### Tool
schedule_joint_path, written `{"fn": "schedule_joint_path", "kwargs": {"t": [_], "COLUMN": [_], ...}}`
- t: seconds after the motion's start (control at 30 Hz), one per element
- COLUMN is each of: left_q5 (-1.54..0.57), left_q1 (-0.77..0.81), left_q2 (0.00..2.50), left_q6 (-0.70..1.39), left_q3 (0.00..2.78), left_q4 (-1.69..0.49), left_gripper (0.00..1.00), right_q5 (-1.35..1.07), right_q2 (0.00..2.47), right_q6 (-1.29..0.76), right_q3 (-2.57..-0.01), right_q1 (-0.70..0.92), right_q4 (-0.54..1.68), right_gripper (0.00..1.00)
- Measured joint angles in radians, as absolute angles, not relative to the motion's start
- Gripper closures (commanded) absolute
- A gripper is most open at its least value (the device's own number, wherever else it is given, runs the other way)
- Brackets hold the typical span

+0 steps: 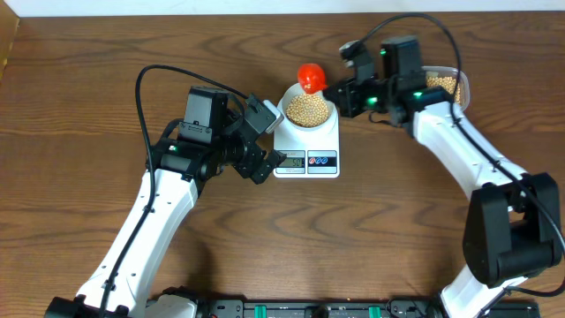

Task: Scoop item into bowl and weigh 50g on scale
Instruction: 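Carry the red scoop right over the soybean tub with the right gripper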

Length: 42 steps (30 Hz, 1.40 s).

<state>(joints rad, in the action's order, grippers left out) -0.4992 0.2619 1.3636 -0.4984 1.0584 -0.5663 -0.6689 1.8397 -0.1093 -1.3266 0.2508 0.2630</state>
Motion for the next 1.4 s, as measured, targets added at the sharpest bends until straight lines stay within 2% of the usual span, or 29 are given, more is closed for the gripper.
{"fn": "schedule_joint_path", "kwargs": {"t": [0.3,0.73,1.1,1.4], "left_q5": [-0.499,-0.499,-0.499,-0.499], "left_q1": [0.262,0.262,0.262,0.262], "left_q2": [1.364,1.364,1.364,1.364], "left_q6": [-0.498,-0.498,-0.498,-0.498], "left_q3": [1.058,1.058,1.058,1.058], "left_q4": [-0.567,-0.567,-0.567,-0.567], "left_gripper": [0.05,0.05,0.05,0.05], "right_q5": [-0.804,-0.805,-0.655,-0.401], "right_q2": [1.821,1.670,1.635,1.635], "right_q6": [-0.153,-0.149,-0.087,0.081], "right_q3": [-1.327,-1.327,-1.327,-1.327], "right_q1": [0.117,-0.064,-0.202,-0.212], "right_q4": [0.282,0.453,0.610,0.662], "right_gripper": [0.99,0.99,0.99,0.99]}}
